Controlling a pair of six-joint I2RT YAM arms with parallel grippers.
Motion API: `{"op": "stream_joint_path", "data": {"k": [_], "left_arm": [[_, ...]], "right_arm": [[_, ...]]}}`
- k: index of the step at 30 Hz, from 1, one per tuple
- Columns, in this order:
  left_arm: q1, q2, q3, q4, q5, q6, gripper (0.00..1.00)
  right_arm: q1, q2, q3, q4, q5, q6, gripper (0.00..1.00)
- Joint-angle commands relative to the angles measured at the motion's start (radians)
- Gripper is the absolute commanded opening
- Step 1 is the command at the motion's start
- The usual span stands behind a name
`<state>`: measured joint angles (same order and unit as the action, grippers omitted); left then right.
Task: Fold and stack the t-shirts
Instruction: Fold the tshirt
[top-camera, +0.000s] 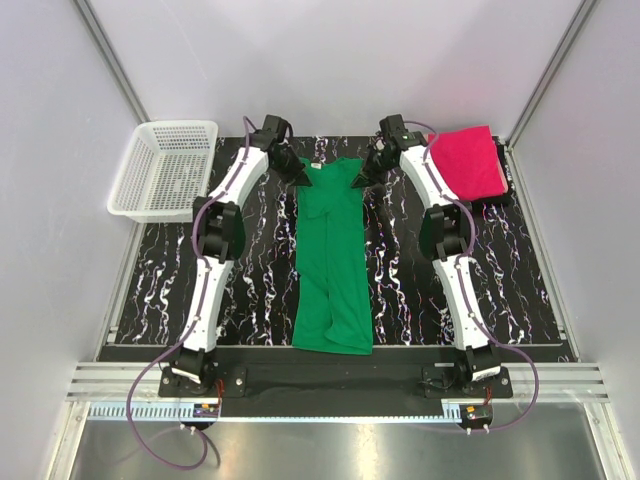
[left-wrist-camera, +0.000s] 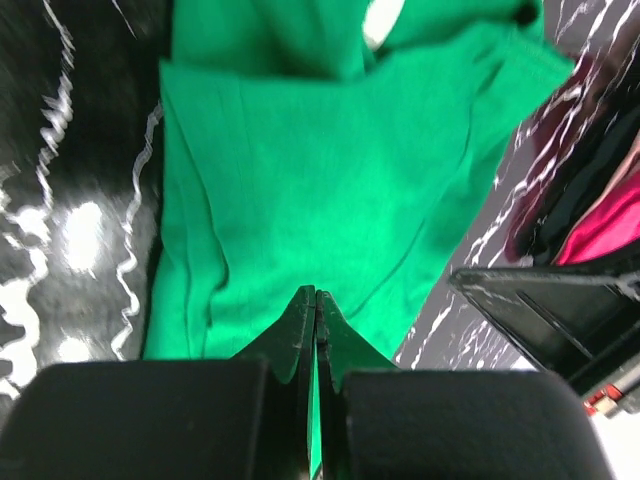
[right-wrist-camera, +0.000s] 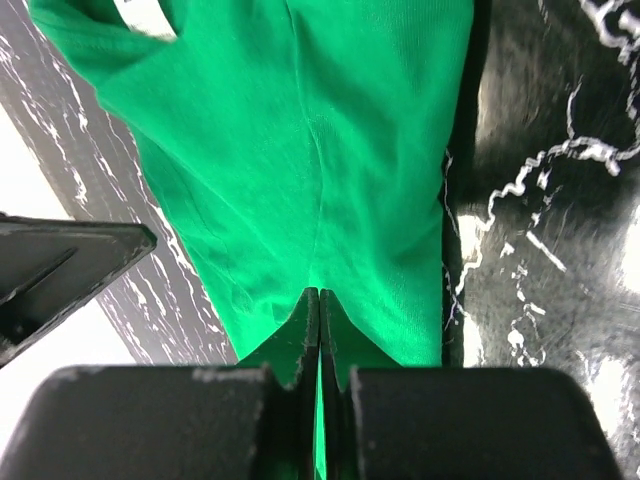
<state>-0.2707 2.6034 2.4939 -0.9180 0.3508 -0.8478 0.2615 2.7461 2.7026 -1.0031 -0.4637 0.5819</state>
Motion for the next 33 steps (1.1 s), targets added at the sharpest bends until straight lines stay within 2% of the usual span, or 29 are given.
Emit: {"op": "stream_joint_path", "data": {"k": [1,22,33], "left_arm": [[0.007,0.021,0.04,0.041,-0.007,-0.004,0.0],[-0.005,0.109,0.082,0.048,-0.049,-0.042,0.0],[-0.001,0.135,0.105,0.14,-0.05,-0.085,0.0]], "right_arm": [[-0.002,0.024,0.043,0.032,0.007,-0.002,0.0],[-0.015,0.109,0.083,0.008,0.066,0.012,0.0],[-0.038,0.144,0.131,0.043,0.059,0.029,0.0]]}}
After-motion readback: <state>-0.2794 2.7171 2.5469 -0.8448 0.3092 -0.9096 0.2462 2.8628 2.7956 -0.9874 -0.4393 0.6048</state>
